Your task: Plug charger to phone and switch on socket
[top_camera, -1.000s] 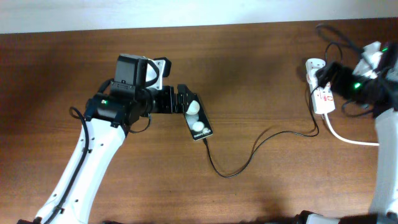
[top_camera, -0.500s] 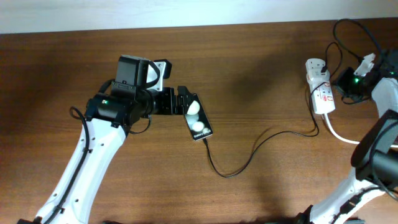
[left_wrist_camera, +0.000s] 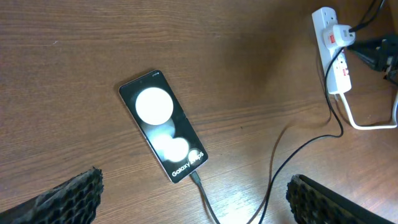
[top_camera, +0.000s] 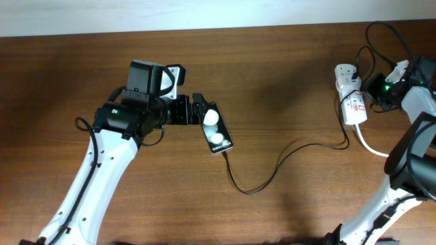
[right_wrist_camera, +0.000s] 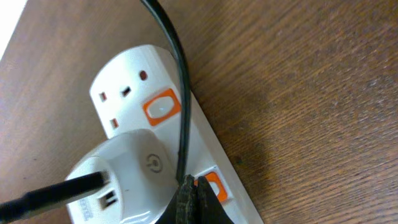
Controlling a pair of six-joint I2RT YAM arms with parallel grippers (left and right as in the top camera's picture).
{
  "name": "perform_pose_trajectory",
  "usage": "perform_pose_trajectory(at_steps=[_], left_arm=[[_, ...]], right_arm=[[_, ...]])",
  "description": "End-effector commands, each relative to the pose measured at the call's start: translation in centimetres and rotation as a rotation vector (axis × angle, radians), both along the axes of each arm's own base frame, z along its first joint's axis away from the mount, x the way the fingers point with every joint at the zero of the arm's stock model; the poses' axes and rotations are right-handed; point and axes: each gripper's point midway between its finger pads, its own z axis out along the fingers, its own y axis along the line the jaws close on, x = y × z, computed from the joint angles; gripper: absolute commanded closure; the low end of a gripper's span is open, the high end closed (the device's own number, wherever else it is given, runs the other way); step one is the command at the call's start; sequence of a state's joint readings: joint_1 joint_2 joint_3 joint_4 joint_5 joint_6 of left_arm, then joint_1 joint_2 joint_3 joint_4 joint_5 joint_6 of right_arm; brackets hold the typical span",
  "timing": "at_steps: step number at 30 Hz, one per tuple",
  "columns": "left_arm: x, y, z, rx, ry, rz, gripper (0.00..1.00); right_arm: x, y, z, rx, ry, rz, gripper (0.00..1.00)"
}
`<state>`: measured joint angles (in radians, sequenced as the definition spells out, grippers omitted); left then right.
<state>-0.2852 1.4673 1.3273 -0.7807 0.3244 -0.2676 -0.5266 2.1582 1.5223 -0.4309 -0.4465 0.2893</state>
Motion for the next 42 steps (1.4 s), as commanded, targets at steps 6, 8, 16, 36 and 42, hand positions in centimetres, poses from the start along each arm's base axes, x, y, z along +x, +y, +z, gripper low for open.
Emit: perform_pose_trajectory(at_steps=[6, 8, 16, 36, 42], left_arm=[[0.2, 0.0, 0.2, 0.015, -0.019, -0.009, 0.01], [0.2, 0.1, 0.2, 0.015, -0.019, -0.009, 0.01], [0.2, 0.0, 0.2, 0.015, -0.018, -0.010, 0.01], [0.2, 0.0, 0.2, 0.014, -0.019, -0.009, 0.01], [0.2, 0.0, 0.2, 0.014, -0.023, -0.009, 0.01]], right_arm=[[0.2, 1.7, -2.3, 0.028, 0.060, 0.024, 0.96], [-0.4, 2.2, -2.6, 0.043, 0.089, 0.028, 0.96], [-1.5, 4.9, -3.3, 0.063, 0.166, 0.088, 0.96], [-1.1, -2.0, 0.7, -0.045, 0.180, -0.064, 0.96], [0.2, 0.9, -0.8, -0.044, 0.193, 0.000, 0.96]])
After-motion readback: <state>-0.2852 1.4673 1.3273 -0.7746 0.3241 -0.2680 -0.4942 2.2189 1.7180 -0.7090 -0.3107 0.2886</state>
